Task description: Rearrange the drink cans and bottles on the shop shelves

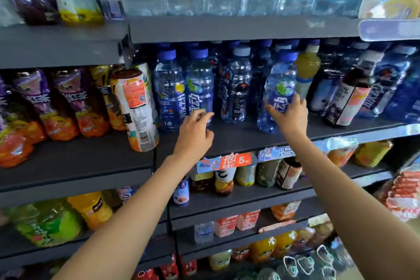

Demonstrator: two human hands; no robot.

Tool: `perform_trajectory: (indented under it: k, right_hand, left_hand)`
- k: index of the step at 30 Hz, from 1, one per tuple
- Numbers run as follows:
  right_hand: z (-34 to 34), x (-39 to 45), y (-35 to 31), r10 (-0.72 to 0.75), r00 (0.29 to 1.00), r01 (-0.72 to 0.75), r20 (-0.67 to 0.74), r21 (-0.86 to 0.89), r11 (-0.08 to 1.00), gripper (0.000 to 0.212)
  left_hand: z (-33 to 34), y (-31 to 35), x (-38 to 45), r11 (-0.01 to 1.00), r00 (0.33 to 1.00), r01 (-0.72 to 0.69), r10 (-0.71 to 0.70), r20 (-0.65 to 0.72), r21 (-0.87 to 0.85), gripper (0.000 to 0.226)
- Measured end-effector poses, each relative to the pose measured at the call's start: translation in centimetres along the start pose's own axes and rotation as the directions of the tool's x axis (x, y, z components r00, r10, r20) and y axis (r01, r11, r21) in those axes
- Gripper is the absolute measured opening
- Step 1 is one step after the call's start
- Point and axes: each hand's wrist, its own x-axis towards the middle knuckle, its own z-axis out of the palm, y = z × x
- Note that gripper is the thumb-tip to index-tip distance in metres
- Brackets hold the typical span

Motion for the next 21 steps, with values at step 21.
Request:
perform_trajectory:
  k: [21]
  right_hand:
    - [5.7, 4.2, -3.4, -0.051, 0.996, 0.061, 0.077, -0.124, 0.990, 0.074]
  left_hand:
    - [3.0, 0.9, 0.7, 0.996, 0.904, 0.094, -0.087, -0.418, -0.003, 0.044]
